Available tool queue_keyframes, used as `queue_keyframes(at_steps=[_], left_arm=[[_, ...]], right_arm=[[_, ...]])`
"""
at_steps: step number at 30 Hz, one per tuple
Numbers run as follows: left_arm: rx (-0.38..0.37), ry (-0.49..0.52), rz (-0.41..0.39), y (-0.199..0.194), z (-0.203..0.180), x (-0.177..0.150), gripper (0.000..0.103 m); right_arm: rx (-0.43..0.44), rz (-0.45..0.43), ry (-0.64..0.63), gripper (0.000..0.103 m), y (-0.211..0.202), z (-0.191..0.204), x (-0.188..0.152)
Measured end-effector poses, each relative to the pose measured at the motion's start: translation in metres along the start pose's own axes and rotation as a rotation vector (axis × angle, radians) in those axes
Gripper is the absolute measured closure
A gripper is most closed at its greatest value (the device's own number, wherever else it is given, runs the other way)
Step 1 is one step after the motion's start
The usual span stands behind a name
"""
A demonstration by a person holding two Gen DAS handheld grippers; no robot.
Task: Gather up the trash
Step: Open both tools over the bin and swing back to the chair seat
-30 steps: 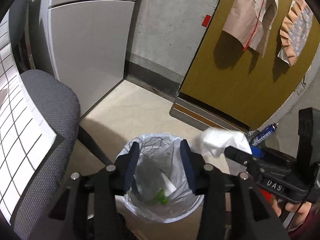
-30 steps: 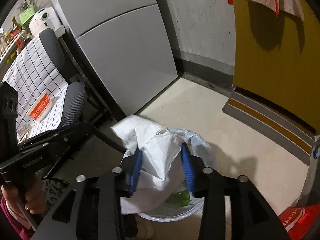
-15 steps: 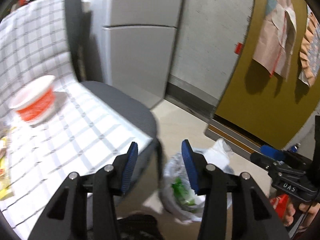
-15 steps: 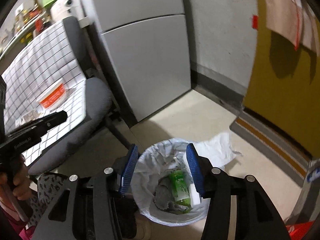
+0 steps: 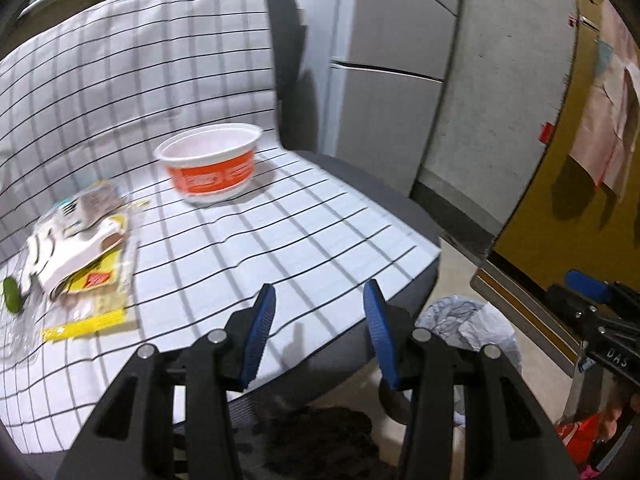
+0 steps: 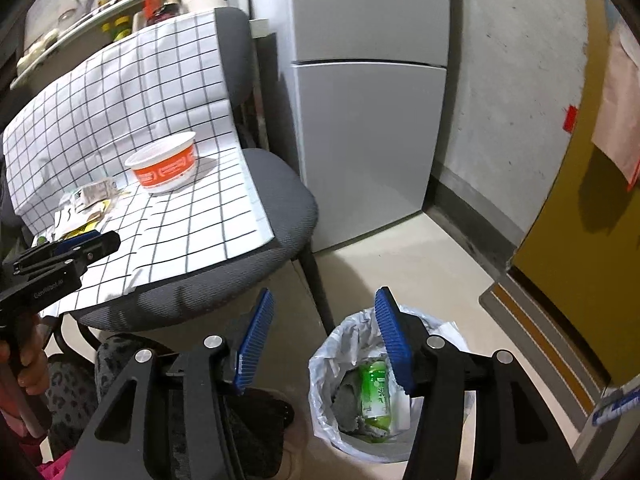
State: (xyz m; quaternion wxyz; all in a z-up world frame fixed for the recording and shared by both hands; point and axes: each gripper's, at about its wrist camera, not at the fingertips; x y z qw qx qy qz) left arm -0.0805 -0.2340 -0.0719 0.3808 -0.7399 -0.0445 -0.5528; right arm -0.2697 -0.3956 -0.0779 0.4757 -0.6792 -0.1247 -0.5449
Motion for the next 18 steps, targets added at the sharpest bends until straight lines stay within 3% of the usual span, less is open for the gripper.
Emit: queue_keyframes(at_steps=[7,14,18], left_arm=[[0.068,-0.038,-0.004,-0.011,0.024,-0.002,0.059],[0.173,-0.088,0.025,-0.015,0.066,-0.010,0.054],[0.274,-0.147,0.026,-0.023,0.111,-0.009,0.052]], right_arm=[[0.038,-0.006,-0.008,0.046,0.004,0.016,0.005],[0.182,-0.020,-0.026,0.046,0.031,0.053,0.018],[0.256,-0.027,-0.058,0.044,0.057,0.085,0.032]])
Point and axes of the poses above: each gripper's, at about its wrist camera, not at the fingertips, and y roughly the way its jaws point, z to its left, x to its top, and after that the axes turned 13 degrees about -z, right-handed
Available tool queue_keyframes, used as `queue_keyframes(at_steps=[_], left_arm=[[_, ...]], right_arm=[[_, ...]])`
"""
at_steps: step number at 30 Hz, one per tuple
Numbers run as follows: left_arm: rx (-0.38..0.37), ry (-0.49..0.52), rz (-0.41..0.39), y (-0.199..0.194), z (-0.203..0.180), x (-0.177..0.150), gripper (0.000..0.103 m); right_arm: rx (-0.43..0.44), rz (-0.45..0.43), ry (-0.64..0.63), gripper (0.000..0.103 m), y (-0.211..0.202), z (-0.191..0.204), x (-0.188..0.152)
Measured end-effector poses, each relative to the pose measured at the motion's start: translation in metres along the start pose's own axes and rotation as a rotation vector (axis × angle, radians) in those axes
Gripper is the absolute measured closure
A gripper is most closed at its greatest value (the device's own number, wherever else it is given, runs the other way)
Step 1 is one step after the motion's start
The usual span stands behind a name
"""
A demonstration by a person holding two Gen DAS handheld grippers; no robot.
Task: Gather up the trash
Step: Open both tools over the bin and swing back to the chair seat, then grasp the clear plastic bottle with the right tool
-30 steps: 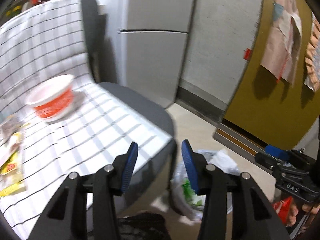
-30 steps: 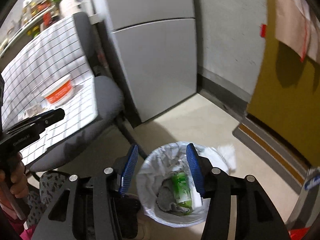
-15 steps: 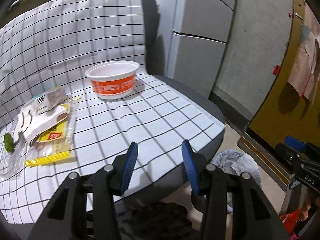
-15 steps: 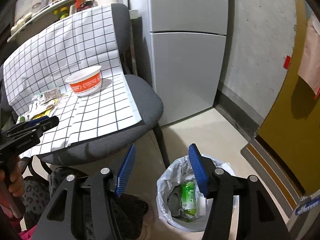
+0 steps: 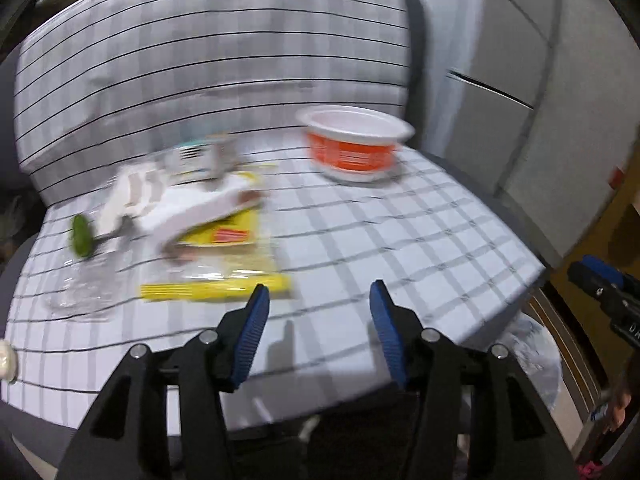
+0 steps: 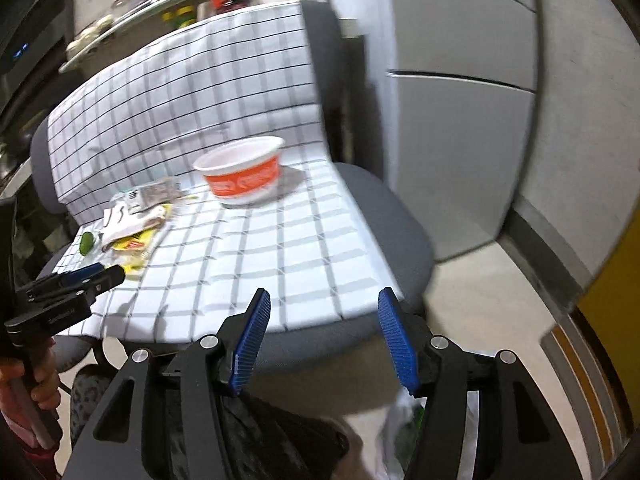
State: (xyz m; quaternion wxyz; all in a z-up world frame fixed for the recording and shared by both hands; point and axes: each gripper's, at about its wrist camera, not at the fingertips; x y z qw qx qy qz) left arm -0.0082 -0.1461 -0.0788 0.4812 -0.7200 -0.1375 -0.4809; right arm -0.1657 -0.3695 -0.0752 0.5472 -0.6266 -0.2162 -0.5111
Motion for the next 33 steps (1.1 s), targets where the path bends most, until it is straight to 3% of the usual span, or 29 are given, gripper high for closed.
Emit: queue_keyframes(at_steps=[2,9,15,27,33], left_arm=[[0.043,-0.025,-0.008,-0.001,0.021,0.005,0.050],[0.232,-0.132,-0.032,-0.010,0.113,0.022,0.047],[0.322,-0.159,-0.021,-0.008,0.151,0.027,0.047],[0.330,-0.173,-0.042,0.008,0.180,0.047,0.047],[0.321,-0.192,-0.038,0.012,0.190,0.044,0.047]], right_arm=[[0.032,-0.008,-0.016,0.038,0.015,0.012,0.009],[0.141,-0.018,-0.060,0.037,0.063,0.055,0.035],[0.242,-0.001,-0.104,0.037,0.098,0.104,0.047],[0.398,0.045,-0.221,0.037,0.161,0.218,0.070],[0.379,0.063,-0.366,0.038,0.193,0.269,0.065]])
Point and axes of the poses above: each gripper's, at about its wrist camera, not at the fingertips, and y roughly the way its jaws point, z to its left, x to its top, and after that the axes turned 13 degrees about -z, right-handed
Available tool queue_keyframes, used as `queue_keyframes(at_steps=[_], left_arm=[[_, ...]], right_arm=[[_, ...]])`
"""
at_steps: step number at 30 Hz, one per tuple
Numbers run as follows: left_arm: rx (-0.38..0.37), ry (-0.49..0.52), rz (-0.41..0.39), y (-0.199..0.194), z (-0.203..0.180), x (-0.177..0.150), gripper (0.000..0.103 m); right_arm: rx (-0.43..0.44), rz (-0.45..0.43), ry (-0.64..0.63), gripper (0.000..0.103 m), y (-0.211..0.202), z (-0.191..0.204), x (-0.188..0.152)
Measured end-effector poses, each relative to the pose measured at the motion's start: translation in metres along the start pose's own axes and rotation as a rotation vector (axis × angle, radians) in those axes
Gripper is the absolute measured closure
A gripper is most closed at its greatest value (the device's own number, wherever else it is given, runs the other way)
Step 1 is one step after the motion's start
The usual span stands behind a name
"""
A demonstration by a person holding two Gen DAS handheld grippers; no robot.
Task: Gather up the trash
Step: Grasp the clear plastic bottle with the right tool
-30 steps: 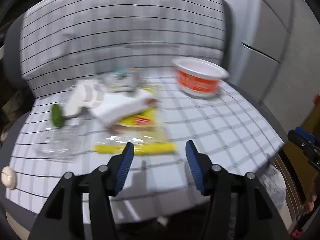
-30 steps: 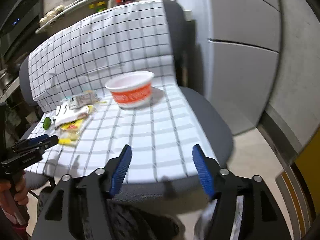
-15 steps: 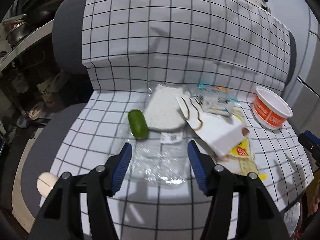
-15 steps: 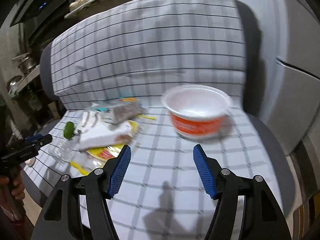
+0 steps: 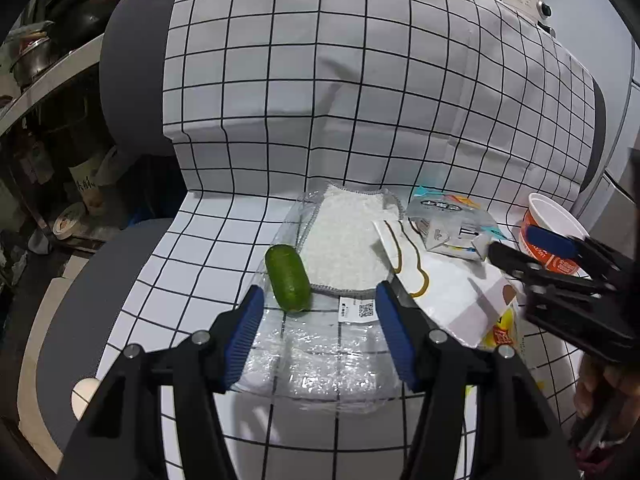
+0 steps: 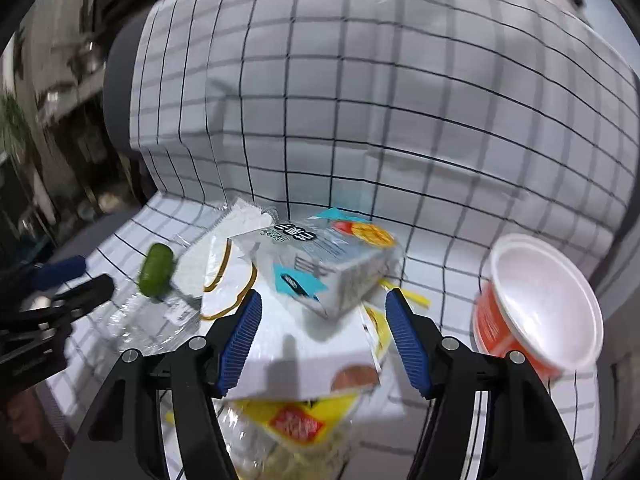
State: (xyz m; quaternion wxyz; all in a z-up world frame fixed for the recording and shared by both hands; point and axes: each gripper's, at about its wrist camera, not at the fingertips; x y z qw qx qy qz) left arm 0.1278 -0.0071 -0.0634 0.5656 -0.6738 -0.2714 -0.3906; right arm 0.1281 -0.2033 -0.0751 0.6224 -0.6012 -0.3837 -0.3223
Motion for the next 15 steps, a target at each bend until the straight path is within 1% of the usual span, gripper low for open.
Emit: queue_keyframes(at_steps=[2,5,6,7,8,9,10,11,13,15], left_arm=[[0.000,-0.006,0.003,0.001,0.003,-0.002,0.047],[-0.001,-0.022,0.010,0.003,0.007,-0.004,0.047],[-0.001,-0.029,0.010,0.003,0.009,-0.005,0.047],[0.000,-0.033,0.011,0.002,0.010,-0.005,0.047],[0.000,-0.039,0.011,0.002,0.011,-0.005,0.047],[-0.001,-0.044,0.009,0.000,0.012,-0.005,0.047],[-0.001,-0.046,0.008,-0.001,0.012,-0.005,0.047],[-0.002,-0.046,0.007,-0.003,0.012,-0.006,0.047],[-0.007,-0.043,0.005,-0.007,0.011,-0.007,0.047],[-0.011,-0.039,0.004,-0.011,0.009,-0.008,0.047]], right_arm=[[-0.009,0.015,-0.050,0.039,0.012,0.009,0.002],[-0.035,0.008,-0.129,0.040,0.022,0.020,0.006],[-0.040,0.006,-0.147,0.044,0.025,0.023,0.008],[-0.051,0.005,-0.167,0.060,0.027,0.025,0.010],[-0.061,0.008,-0.182,0.068,0.027,0.026,0.011],[-0.070,0.004,-0.187,0.074,0.024,0.025,0.011],[-0.072,-0.008,-0.182,0.086,0.019,0.024,0.012],[-0.071,-0.024,-0.164,0.091,0.009,0.021,0.012],[-0.055,-0.053,-0.110,0.095,-0.011,0.012,0.012],[-0.046,-0.084,-0.051,0.099,-0.042,-0.003,0.006]])
Point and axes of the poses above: each gripper's, at about its wrist camera, not at the fingertips, and y roughly the way its jaws point, z to its left, x to its top, and after that the axes turned 13 degrees about -z, right-handed
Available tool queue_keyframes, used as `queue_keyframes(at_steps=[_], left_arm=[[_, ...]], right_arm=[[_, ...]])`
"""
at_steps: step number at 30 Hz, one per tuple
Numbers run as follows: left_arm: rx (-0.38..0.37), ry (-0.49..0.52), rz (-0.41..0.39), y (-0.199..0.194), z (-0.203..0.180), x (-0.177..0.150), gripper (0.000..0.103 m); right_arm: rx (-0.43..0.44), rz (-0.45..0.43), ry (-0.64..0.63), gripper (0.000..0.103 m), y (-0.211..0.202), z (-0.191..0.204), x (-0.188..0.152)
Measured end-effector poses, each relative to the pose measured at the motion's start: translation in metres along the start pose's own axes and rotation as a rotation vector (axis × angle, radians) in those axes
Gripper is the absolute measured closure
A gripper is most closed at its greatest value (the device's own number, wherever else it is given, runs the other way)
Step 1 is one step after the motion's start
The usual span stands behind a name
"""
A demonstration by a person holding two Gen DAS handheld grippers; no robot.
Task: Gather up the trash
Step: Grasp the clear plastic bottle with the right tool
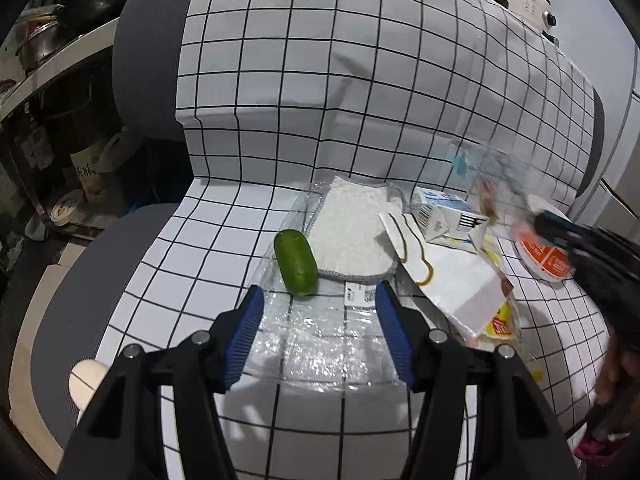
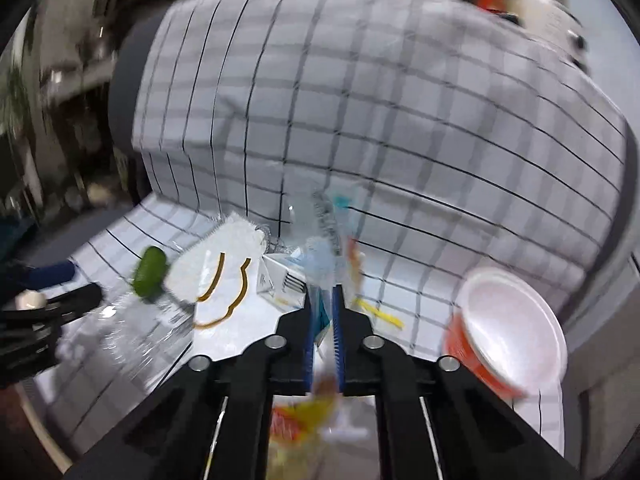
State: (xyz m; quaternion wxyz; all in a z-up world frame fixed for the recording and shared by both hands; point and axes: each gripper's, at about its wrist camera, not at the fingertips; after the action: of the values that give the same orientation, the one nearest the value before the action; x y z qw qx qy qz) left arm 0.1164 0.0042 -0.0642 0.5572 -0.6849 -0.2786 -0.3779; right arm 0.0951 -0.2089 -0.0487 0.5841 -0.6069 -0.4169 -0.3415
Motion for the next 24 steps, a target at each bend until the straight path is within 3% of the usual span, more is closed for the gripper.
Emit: queue_keyframes(at_steps=[5,8,12,14,16,19,21,24], left_arm=[[-0.024,0.013,0.002,-0.011,-0.011,-0.006,0.047],[-0.042,0.025,0.011,-0.016,-0.020,-0.012,0.047],[-0.066,0.043,0.023,-0.019,-0.035,-0.018,0.047],[-0.076,0.058,0.028,-0.021,-0.045,-0.020,0.047],[-0.084,0.072,0.027,-0.023,-0.053,-0.021,0.047],[-0.093,0.089,0.022,-0.025,-0.062,-0.021,0.047],[-0.099,0.096,0.023,-0.025,-0.069,-0.020,0.047],[-0.108,0.108,0.028,-0.024,-0.077,-0.021,0.047]], right_arm=[[0.017,0.049,0.114,0.099,-0.063,-0.036,-0.039],[0.001,0.111,0.227,0.097,-0.083,-0.058,-0.072],[-0.022,0.174,0.285,0.091,-0.099,-0.076,-0.105],[-0.032,0.205,0.315,0.063,-0.102,-0.083,-0.116],[-0.047,0.206,0.343,0.050,-0.109,-0.090,-0.122],[-0.080,0.180,0.330,0.045,-0.121,-0.094,-0.125],[-0.073,0.171,0.315,0.035,-0.121,-0.096,-0.126],[-0.067,0.175,0.323,0.033,-0.110,-0.103,-0.126]])
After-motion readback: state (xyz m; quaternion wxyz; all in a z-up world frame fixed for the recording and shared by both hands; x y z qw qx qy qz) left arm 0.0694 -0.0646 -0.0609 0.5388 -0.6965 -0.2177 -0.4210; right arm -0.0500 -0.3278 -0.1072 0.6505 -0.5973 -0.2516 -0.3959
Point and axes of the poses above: each gripper's, at about its wrist camera, not at the fingertips, and y roughly the way its jaws point, z to its left, x to its top, and after that the axes turned 13 degrees about -z, right-handed
